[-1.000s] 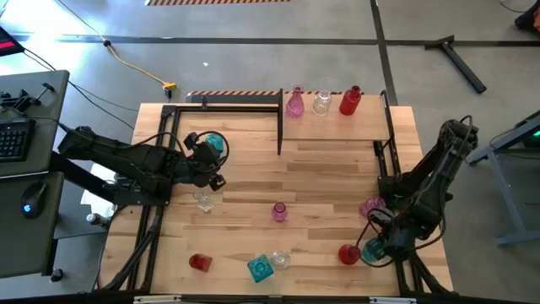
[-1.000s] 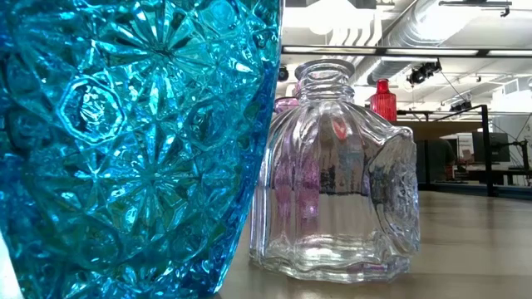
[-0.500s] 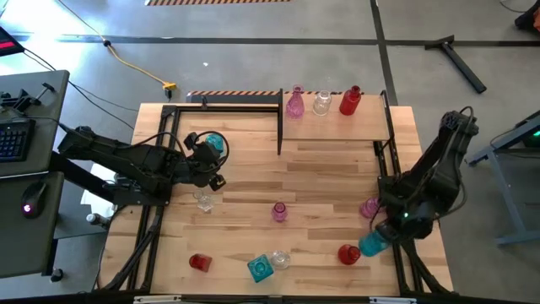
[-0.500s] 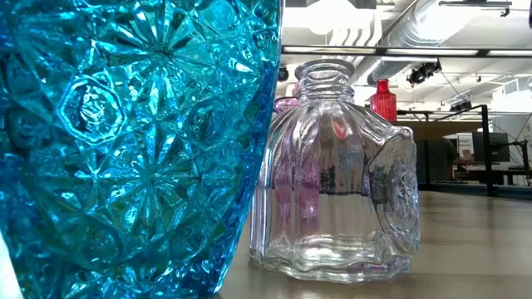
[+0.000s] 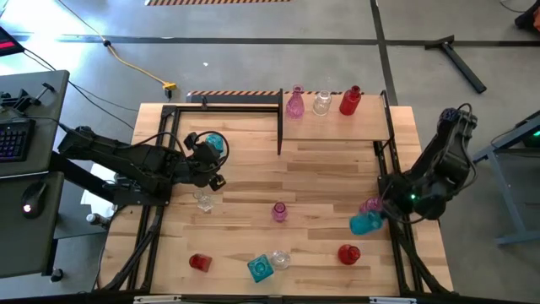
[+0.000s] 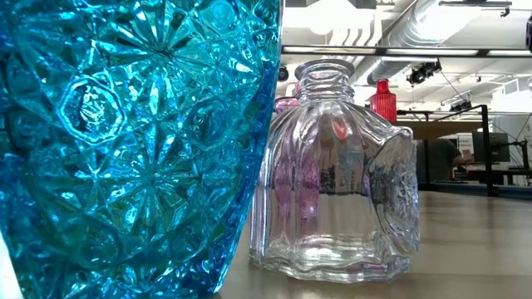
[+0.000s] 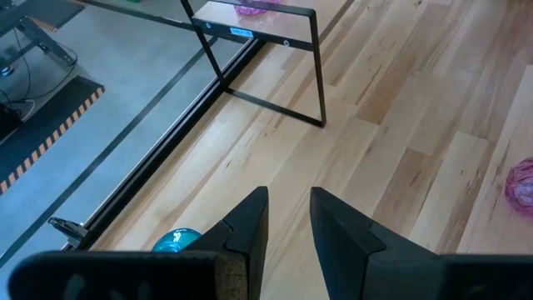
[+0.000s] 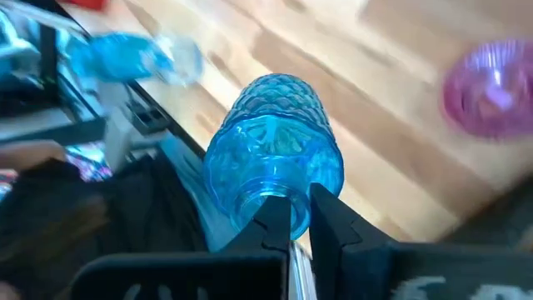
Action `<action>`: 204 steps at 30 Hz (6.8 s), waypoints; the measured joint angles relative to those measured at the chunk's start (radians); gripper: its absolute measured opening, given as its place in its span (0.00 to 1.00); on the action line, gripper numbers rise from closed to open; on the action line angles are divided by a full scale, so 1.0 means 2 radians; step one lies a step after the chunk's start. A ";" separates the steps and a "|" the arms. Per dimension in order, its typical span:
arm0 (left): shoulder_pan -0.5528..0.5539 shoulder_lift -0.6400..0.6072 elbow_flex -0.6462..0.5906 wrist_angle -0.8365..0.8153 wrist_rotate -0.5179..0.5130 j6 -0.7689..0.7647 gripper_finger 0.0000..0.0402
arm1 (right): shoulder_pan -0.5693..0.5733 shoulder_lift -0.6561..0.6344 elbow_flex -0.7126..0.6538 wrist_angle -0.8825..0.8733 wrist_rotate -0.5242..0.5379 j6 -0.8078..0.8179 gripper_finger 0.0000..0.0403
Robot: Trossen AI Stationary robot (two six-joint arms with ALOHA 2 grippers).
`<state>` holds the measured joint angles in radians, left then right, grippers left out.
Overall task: Sort vases onto shelf
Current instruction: Put the bottom right blue vase on the shelf
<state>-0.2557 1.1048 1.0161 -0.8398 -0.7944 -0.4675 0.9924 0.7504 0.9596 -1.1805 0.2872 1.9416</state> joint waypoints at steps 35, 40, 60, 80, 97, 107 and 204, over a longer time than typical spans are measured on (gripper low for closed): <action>0.000 0.000 0.000 0.000 0.000 0.013 0.21 | -0.308 -0.040 0.008 0.004 0.133 -0.226 0.00; 0.000 0.000 0.000 0.000 0.000 0.013 0.21 | -0.355 -0.038 0.051 -0.004 0.135 -0.283 0.00; 0.000 0.000 0.000 0.000 0.000 0.013 0.21 | -0.486 0.005 0.252 -0.196 0.166 -0.319 0.00; 0.000 0.000 0.000 0.000 0.000 0.013 0.21 | -0.580 0.145 0.412 -0.195 0.209 -0.574 0.00; 0.000 0.000 0.000 0.000 0.000 0.013 0.21 | -0.784 0.213 0.439 -0.195 0.184 -0.694 0.00; 0.000 0.000 0.000 0.000 0.000 0.013 0.21 | -0.900 0.263 0.439 -0.195 0.095 -0.726 0.00; 0.000 0.000 0.000 0.000 0.043 0.017 0.21 | -0.935 0.295 0.269 -0.125 0.012 -0.647 0.00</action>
<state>-0.2557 1.1049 1.0153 -0.8398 -0.7091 -0.4330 -0.8776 1.3411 1.4971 -1.4303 0.3103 0.6475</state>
